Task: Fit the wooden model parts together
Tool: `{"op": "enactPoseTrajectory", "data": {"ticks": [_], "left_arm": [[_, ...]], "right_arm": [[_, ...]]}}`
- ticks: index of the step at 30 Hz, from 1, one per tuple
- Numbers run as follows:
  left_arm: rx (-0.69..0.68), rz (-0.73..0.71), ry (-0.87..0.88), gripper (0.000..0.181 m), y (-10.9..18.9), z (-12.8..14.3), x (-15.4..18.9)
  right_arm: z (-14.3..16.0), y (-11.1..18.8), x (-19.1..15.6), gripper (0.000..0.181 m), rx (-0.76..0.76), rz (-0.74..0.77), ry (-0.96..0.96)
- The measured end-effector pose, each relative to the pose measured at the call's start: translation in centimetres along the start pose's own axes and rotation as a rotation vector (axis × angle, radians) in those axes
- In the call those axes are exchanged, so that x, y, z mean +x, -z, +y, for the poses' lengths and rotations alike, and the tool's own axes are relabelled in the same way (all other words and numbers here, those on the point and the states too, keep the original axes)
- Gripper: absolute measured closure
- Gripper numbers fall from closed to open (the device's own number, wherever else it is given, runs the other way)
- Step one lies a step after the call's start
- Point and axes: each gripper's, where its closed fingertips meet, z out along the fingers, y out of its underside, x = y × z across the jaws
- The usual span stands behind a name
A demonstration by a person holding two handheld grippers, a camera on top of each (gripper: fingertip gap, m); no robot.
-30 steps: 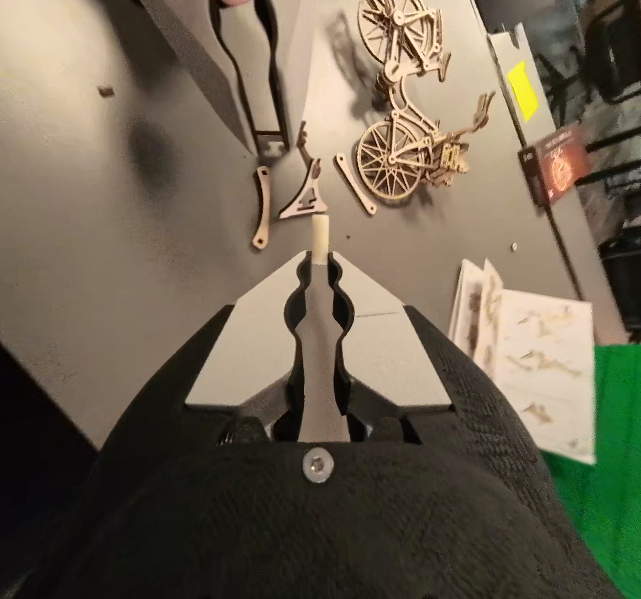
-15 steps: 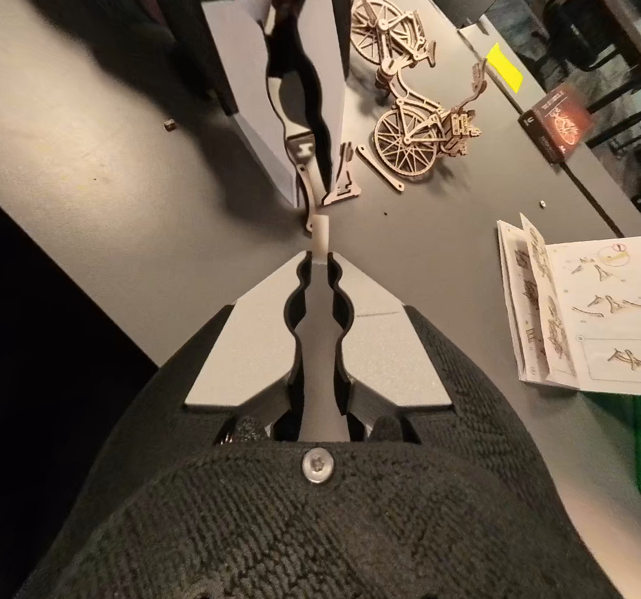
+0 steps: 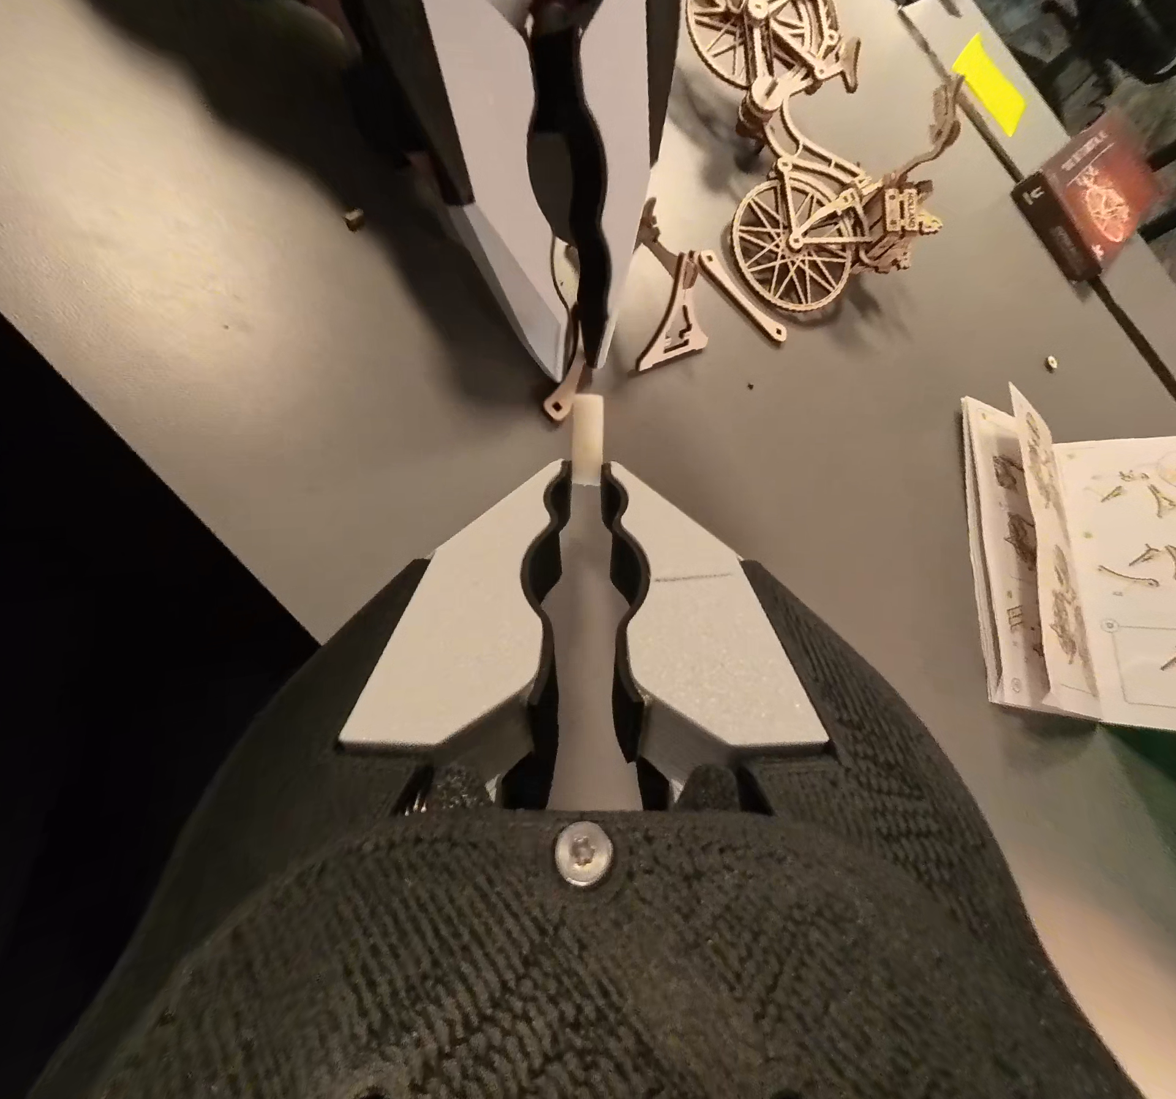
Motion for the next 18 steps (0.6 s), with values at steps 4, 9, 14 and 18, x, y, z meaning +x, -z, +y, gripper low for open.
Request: {"op": "enactPoseTrajectory", "data": {"ticks": [4, 9, 14, 18], "left_arm": [[0.001, 0.018, -0.026, 0.176, 0.0, 0.0, 0.5], [0.009, 0.023, -0.046, 0.177, 0.0, 0.1, 0.6], [0.012, 0.026, -0.046, 0.178, 0.0, 0.1, 0.6], [0.012, 0.025, -0.048, 0.178, 0.0, 0.1, 0.7]], "right_arm": [[-0.3, -0.3, -0.1, 0.174, -0.049, 0.037, 0.11], [0.7, -0.5, 0.9, 0.174, -0.234, 0.19, 0.411], [1.1, -0.6, 1.0, 0.174, -0.356, 0.234, 0.607], [0.5, -0.7, 1.1, 0.174, -0.378, 0.241, 0.658]]}}
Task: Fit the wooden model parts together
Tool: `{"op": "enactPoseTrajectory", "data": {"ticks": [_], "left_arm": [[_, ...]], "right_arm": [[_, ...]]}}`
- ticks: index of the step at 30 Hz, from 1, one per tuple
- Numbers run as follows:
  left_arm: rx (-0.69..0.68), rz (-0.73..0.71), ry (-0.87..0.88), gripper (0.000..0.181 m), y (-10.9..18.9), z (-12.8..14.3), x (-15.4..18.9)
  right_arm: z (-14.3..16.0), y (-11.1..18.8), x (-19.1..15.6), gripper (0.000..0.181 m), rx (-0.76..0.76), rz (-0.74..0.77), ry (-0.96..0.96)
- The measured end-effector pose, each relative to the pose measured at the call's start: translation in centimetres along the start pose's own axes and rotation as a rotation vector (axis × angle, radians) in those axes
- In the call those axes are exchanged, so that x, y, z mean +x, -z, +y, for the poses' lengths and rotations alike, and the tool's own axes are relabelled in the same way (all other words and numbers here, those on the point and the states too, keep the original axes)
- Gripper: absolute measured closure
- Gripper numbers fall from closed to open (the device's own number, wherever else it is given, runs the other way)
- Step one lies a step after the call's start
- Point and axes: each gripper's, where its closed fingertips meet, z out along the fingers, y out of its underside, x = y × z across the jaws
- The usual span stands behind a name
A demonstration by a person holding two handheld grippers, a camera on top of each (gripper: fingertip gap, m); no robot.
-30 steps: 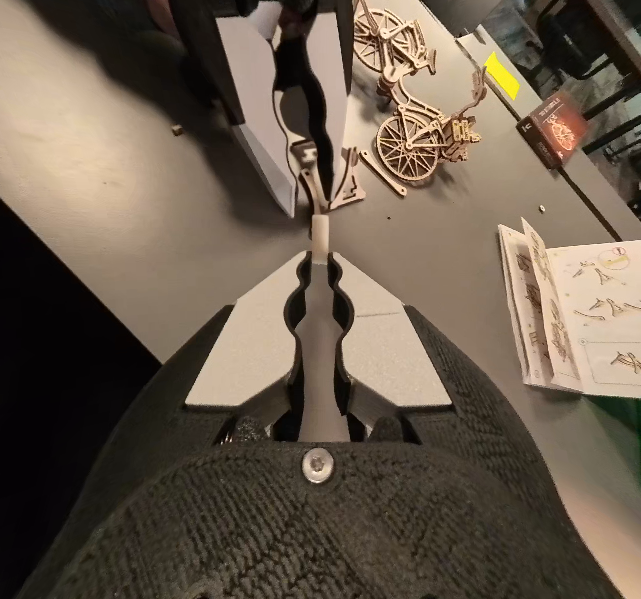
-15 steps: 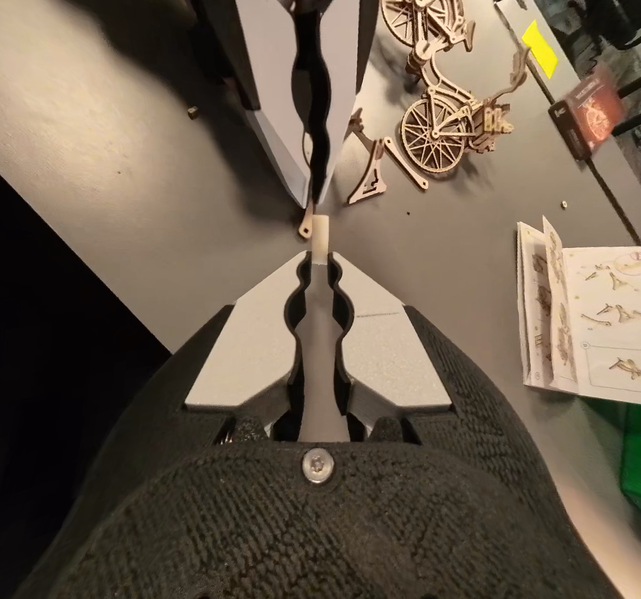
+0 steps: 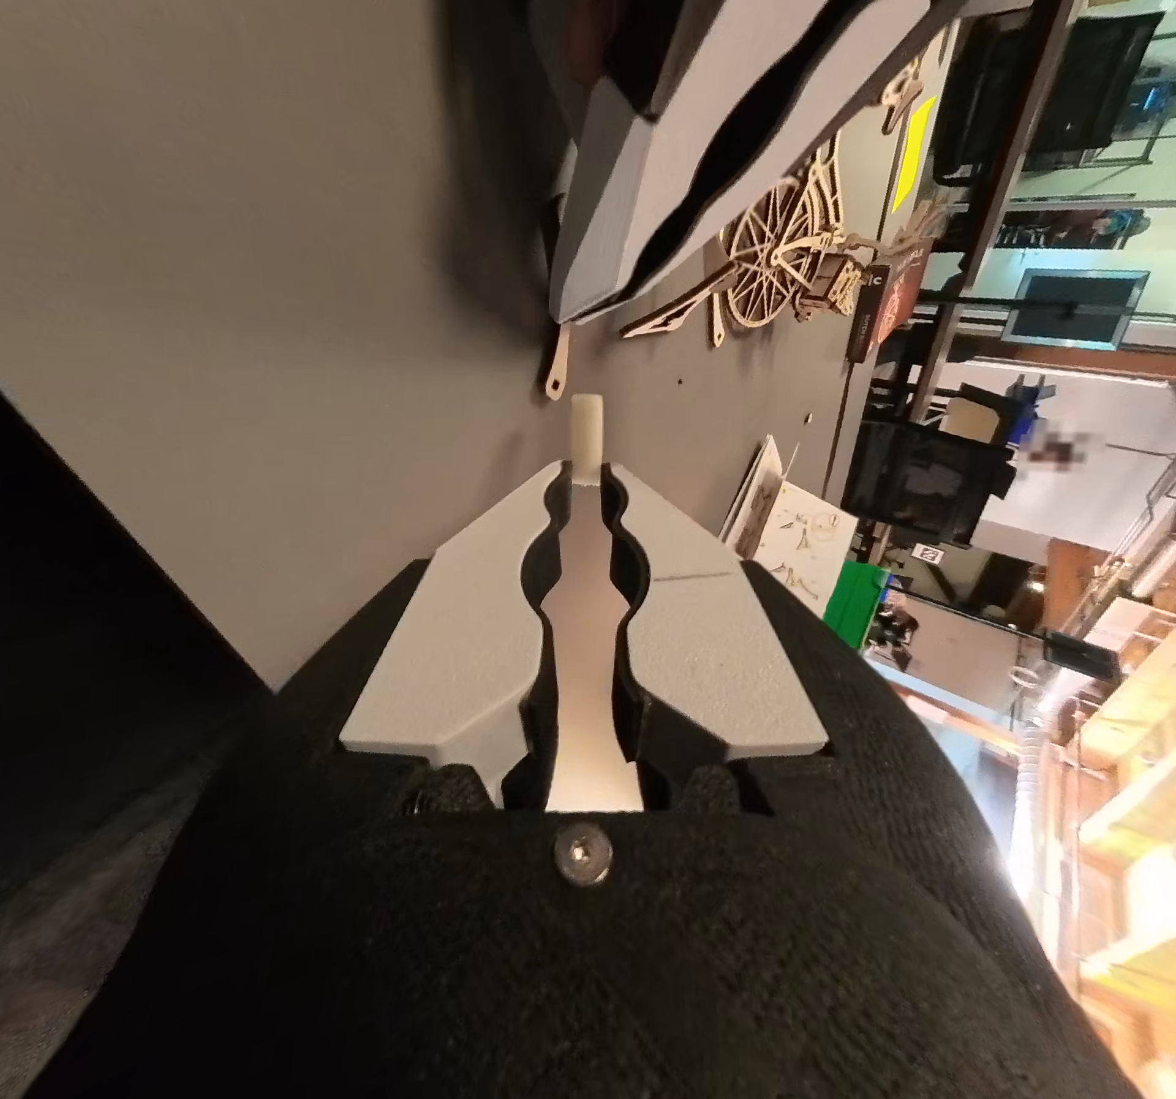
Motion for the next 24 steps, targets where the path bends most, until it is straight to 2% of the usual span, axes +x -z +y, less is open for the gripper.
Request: {"op": "enactPoseTrajectory", "data": {"ticks": [24], "left_arm": [[0.004, -0.006, -0.003, 0.178, 0.0, -0.01, -0.03]], "right_arm": [[-0.45, -0.83, -0.44, 0.174, -0.066, -0.029, 0.087]]}}
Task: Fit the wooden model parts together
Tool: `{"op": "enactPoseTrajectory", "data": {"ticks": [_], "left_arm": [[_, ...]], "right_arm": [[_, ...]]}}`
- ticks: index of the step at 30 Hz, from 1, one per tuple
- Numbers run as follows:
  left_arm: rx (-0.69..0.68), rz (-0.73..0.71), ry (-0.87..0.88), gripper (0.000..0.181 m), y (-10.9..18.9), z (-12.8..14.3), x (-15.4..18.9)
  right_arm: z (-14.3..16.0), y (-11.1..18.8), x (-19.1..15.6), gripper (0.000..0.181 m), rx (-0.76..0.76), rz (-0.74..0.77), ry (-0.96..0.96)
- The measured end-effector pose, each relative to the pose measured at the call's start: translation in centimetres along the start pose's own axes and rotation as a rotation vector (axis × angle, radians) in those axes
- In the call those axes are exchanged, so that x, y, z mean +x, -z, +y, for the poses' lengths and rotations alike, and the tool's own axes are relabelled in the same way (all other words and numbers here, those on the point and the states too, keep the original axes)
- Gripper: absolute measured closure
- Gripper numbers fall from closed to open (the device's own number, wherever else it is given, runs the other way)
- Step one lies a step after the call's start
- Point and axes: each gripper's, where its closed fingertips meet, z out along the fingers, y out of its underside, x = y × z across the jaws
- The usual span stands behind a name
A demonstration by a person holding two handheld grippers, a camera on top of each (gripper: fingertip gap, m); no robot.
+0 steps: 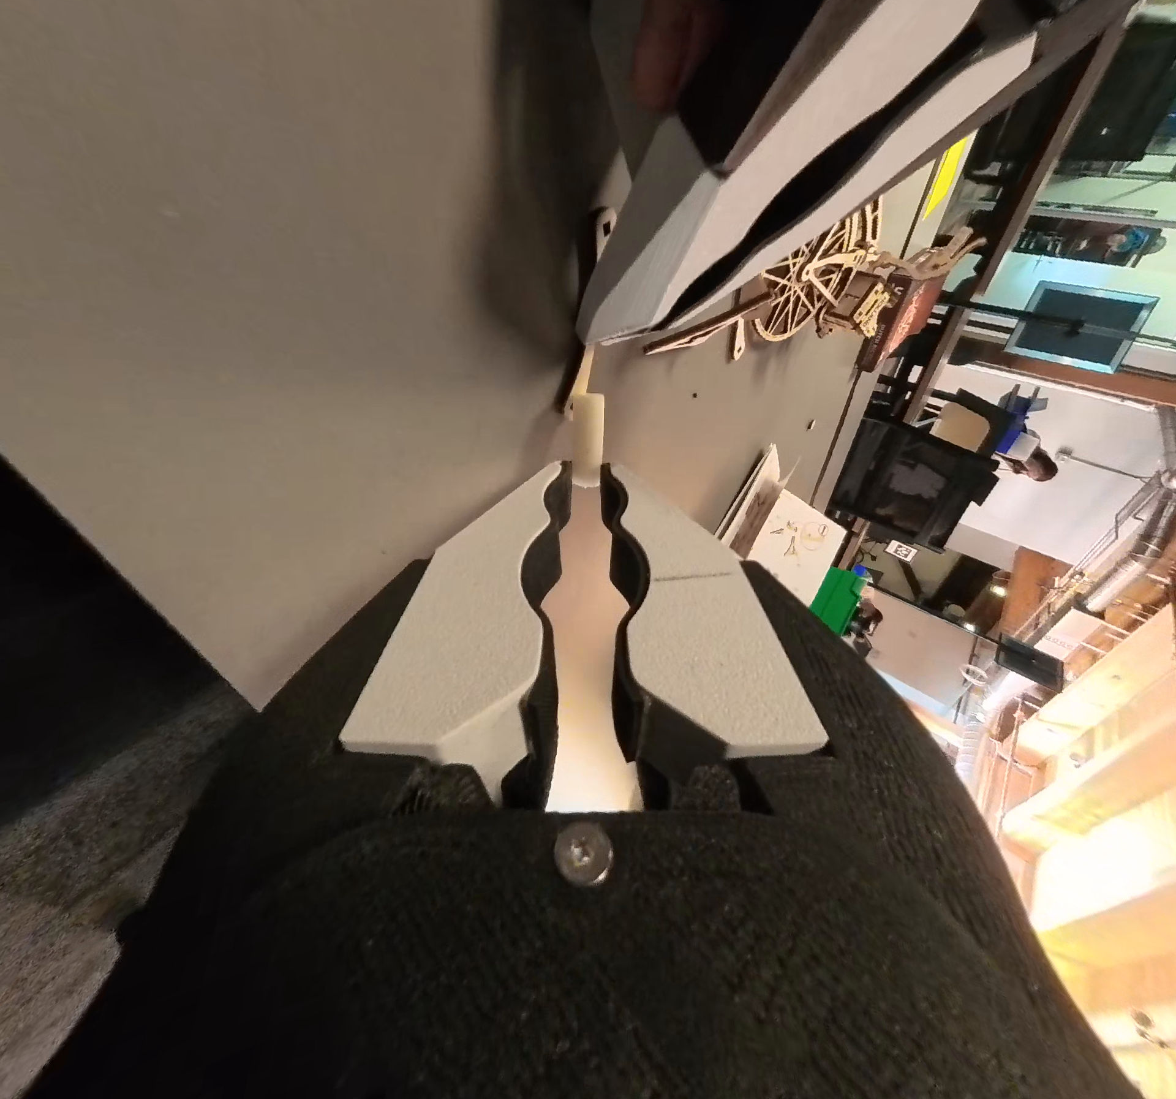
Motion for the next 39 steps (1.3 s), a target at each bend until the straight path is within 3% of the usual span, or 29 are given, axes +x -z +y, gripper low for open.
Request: {"op": "enactPoseTrajectory", "data": {"ticks": [1, 3, 4, 21, 39], "left_arm": [[0.004, -0.011, -0.014, 0.176, 0.0, 0.0, 0.0], [0.033, -0.037, -0.044, 0.144, 0.3, -0.5, -0.1], [0.062, -0.036, -0.044, 0.139, 0.6, -0.9, 0.0], [0.006, 0.025, -0.024, 0.162, 2.2, 1.8, -0.6], [0.0, 0.026, -0.041, 0.173, 2.2, 1.9, -0.5]], "right_arm": [[0.0, 0.0, 0.1, 0.174, 0.003, 0.001, -0.007], [0.1, 0.1, 0.3, 0.174, 0.003, 0.011, -0.019], [0.0, 0.2, 0.4, 0.174, 0.006, 0.016, -0.024], [-3.9, -0.8, 1.3, 0.174, 0.11, 0.028, 0.022], [-4.2, -1.4, 1.1, 0.174, 0.098, 0.022, 0.032]]}}
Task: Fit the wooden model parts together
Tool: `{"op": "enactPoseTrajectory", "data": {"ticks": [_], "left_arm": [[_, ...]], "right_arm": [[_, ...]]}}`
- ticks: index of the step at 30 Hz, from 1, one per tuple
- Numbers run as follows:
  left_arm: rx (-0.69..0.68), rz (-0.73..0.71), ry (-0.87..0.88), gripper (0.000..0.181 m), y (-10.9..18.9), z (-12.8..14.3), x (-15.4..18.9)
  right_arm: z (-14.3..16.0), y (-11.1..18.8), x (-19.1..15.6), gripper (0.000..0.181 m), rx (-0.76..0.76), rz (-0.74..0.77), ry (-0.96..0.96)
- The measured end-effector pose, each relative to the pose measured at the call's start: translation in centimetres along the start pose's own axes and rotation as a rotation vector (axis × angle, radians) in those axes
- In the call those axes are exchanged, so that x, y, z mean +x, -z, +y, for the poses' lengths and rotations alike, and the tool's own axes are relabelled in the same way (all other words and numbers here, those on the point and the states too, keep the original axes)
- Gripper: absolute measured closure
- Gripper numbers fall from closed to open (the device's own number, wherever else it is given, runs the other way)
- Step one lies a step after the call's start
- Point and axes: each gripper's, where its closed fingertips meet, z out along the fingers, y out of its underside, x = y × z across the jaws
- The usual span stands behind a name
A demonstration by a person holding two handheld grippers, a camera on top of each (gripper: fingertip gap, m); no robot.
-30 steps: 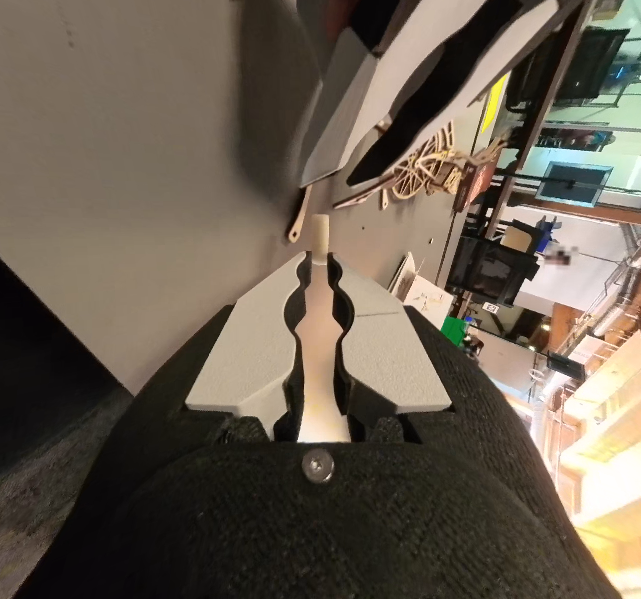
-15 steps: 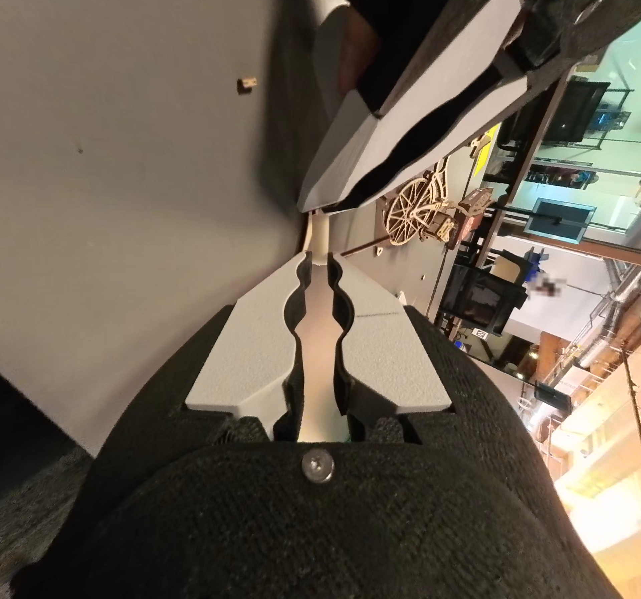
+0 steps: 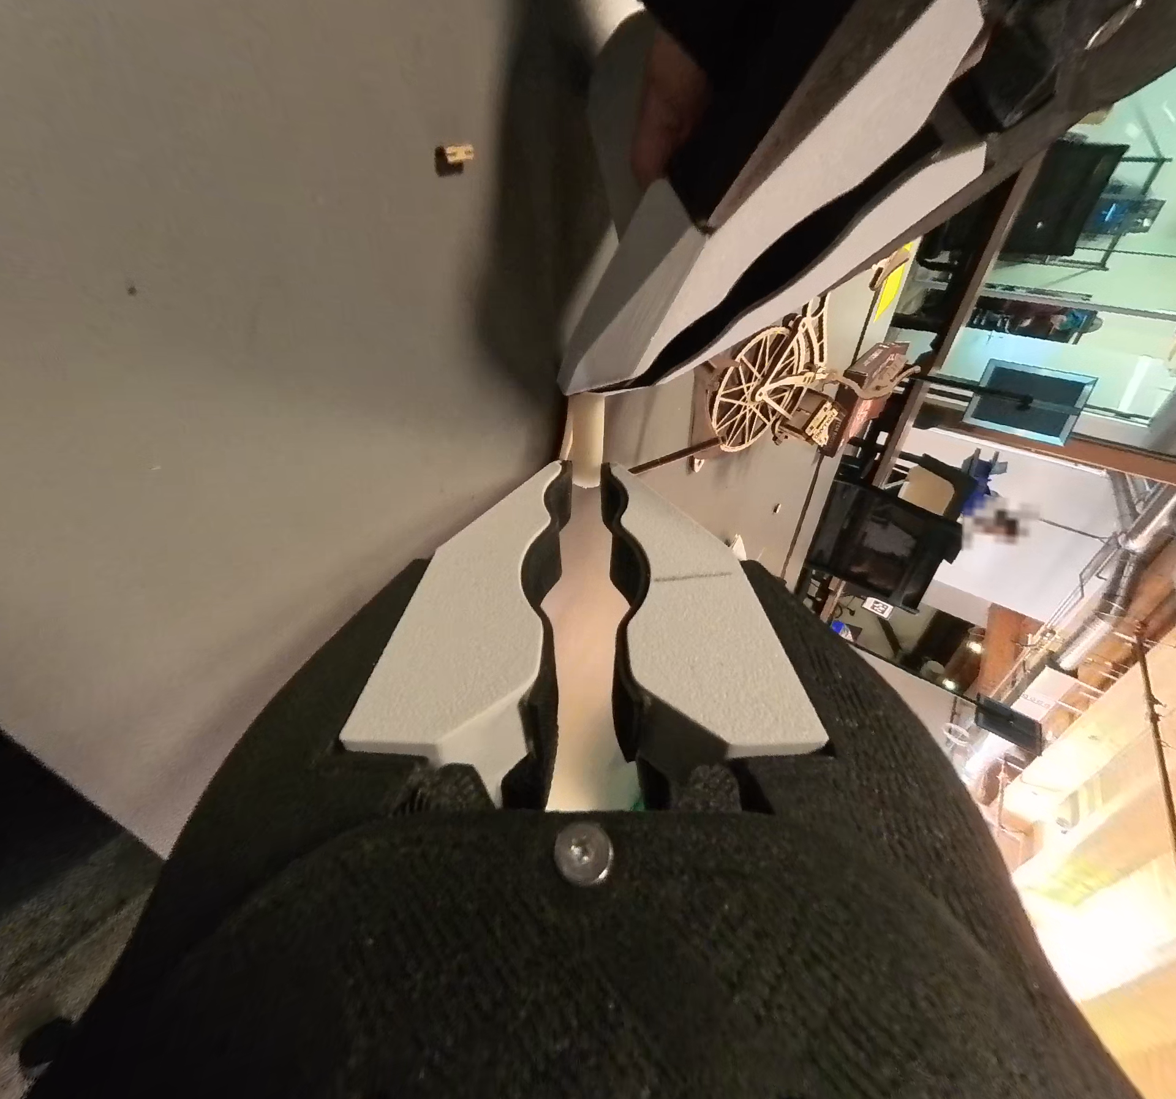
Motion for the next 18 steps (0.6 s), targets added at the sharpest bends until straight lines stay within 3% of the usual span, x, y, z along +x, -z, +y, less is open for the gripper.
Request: {"op": "enactPoseTrajectory", "data": {"ticks": [11, 14, 18], "left_arm": [[0.005, -0.013, 0.021, 0.166, 0.0, 0.0, -0.4], [0.014, -0.066, 0.005, 0.153, 0.1, -0.1, -1.1], [0.085, -0.172, -0.074, 0.151, 0.6, -1.2, -2.0]], "right_arm": [[0.5, -0.2, 0.4, 0.174, -0.008, 0.018, -0.04], [3.7, -0.7, 1.7, 0.175, -0.011, 0.02, -0.233], [9.5, -3.1, 3.0, 0.174, -0.005, -0.096, -0.61]]}}
